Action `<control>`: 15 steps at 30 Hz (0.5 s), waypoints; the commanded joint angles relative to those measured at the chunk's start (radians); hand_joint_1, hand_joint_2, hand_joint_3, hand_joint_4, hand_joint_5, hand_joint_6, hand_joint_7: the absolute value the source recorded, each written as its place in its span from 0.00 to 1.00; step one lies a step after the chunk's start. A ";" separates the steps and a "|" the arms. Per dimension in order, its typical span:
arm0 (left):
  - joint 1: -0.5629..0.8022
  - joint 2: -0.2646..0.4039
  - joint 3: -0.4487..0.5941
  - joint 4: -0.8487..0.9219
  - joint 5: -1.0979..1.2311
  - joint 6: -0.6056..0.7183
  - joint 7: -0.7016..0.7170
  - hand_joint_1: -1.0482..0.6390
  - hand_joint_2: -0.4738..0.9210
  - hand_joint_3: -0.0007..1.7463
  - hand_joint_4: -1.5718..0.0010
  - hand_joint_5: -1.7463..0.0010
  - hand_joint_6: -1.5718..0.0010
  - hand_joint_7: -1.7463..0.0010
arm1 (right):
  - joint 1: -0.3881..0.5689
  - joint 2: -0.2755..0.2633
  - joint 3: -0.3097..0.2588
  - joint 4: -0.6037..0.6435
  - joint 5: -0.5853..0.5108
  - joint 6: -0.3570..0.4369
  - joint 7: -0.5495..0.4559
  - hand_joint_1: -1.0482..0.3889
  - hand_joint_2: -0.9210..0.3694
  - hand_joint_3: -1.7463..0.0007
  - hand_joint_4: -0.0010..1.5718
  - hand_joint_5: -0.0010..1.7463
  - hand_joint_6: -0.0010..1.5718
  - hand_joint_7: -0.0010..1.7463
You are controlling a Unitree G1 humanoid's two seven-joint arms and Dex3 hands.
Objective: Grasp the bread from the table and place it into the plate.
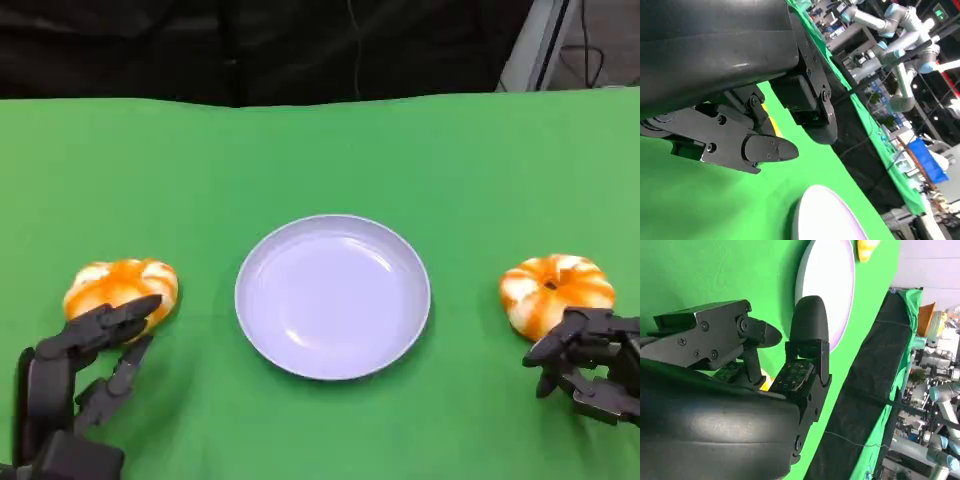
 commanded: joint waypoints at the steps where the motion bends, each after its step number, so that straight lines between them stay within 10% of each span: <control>1: 0.002 0.036 -0.022 -0.012 0.032 0.014 0.054 0.48 1.00 0.14 0.43 0.99 0.46 1.00 | -0.009 -0.022 -0.017 0.001 0.022 0.008 0.020 0.77 0.04 0.67 0.55 0.79 0.60 0.54; 15: 0.002 0.139 -0.170 -0.131 0.289 0.297 0.323 0.41 1.00 0.14 0.50 1.00 0.54 1.00 | -0.006 -0.020 -0.030 -0.004 0.024 0.008 0.034 0.77 0.04 0.68 0.55 0.79 0.60 0.52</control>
